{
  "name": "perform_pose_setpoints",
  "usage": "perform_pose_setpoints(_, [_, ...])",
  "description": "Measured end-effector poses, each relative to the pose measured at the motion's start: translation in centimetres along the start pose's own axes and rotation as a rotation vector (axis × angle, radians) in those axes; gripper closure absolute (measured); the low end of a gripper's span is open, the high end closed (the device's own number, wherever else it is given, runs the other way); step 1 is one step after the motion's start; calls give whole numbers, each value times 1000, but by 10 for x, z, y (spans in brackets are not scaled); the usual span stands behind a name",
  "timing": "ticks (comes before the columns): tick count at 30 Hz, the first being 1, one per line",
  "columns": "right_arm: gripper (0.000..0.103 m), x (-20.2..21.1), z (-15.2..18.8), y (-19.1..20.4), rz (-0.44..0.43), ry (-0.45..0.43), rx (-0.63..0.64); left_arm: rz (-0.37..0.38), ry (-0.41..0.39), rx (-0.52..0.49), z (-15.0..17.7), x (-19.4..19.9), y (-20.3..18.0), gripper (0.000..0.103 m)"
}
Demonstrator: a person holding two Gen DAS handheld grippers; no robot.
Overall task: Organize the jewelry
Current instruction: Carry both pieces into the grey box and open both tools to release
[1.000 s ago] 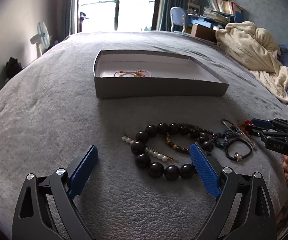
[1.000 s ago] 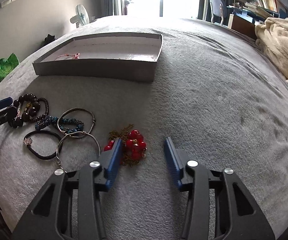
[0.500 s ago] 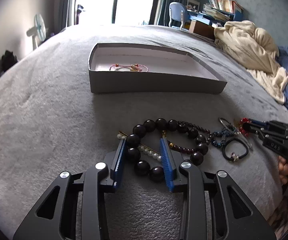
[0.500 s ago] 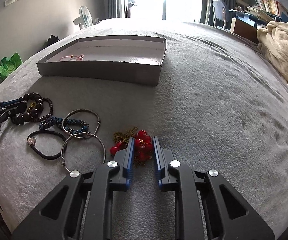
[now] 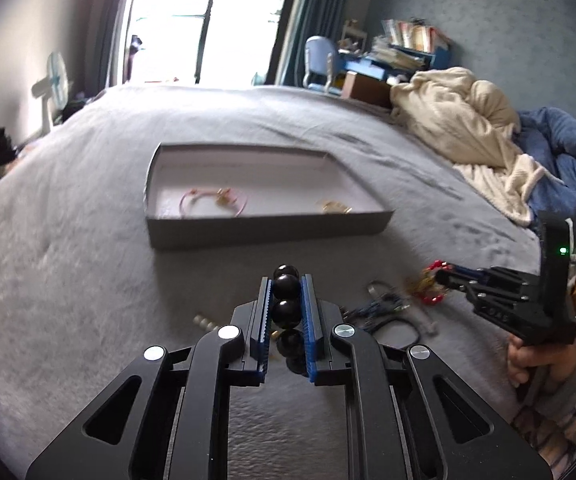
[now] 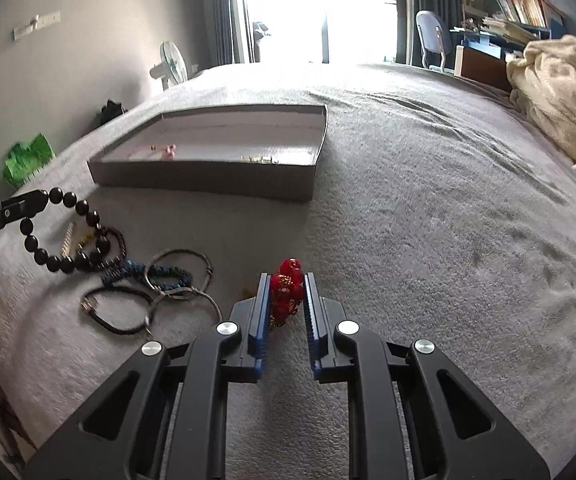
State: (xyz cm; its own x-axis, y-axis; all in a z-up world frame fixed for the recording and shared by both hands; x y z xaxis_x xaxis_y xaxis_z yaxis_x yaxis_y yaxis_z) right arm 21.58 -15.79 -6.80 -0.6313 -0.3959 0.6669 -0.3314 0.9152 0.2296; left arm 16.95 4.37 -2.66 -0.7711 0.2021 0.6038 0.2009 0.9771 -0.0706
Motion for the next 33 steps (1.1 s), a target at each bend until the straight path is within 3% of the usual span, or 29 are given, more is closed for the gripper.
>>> perform_pose_setpoints(19, [87,26,-68,32,-80,-101,19,-53,-72,-57,-55,21,15,88])
perform_pose_setpoints(33, [87,7,-112,54,-105,-105,61,-63,-91,-106,-103,2,23,88])
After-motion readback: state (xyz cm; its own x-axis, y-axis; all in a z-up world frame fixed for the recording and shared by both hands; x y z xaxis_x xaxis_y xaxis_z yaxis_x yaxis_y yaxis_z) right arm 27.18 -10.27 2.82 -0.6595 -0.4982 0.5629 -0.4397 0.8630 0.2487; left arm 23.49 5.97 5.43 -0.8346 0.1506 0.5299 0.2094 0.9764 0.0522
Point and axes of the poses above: each gripper's, at about its wrist camera, not at the fingertips, and x roughly against the way its jaws point, y to its left, z to its underside, the point moved 7 cm from there along -x, roughly the way its jaws point, and after that the axes turned 9 degrees about -x, right-handed, at the moved point
